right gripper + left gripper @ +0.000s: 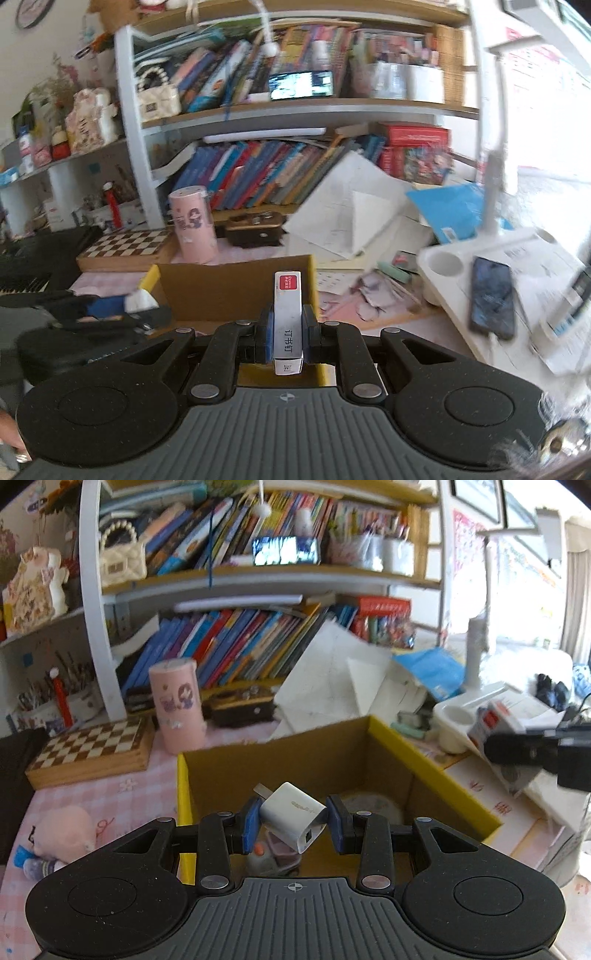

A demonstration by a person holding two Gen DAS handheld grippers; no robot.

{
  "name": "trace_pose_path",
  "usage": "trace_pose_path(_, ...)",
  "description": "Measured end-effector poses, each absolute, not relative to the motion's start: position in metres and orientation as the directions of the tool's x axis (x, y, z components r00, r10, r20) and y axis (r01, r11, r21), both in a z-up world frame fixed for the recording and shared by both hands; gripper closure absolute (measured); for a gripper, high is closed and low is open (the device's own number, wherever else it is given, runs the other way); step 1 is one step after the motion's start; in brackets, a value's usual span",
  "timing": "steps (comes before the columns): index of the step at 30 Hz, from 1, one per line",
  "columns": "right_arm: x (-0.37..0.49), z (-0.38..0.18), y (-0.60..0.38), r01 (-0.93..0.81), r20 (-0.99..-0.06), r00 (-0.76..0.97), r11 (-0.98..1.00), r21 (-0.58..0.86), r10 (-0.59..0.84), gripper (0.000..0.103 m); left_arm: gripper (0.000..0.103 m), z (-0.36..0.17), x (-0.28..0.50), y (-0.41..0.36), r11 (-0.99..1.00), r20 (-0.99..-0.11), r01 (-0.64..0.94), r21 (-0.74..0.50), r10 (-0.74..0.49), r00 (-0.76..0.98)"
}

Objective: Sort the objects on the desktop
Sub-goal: 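Lower the plug and small box into the yellow box and open both grippers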

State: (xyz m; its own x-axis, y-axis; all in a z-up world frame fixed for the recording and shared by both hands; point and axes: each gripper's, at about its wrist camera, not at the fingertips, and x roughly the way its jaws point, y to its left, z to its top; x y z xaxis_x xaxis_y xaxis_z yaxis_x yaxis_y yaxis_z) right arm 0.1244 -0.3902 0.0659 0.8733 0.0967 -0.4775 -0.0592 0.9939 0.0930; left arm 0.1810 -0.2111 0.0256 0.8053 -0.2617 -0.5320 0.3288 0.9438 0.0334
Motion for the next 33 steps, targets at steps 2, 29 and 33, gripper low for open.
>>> trace_pose_path(2,0.138,0.065,-0.383,-0.098,-0.486,0.865,0.992,0.08,0.125,0.09,0.067,0.017,0.187,-0.212,0.945,-0.556,0.326,0.038,-0.251,0.792)
trace_pose_path(29,0.259,-0.017,-0.34,-0.403,-0.792,0.565,0.915,-0.02,0.232,0.09,0.065,-0.02,0.215,-0.219,0.95,-0.663,0.309,0.051,-0.198,0.721)
trace_pose_path(33,0.266,-0.024,-0.338,-0.415,-0.816,0.532,0.91,-0.021,0.224,0.09,0.063,-0.019,0.214,-0.22,0.95,-0.663,0.307,0.058,-0.193,0.723)
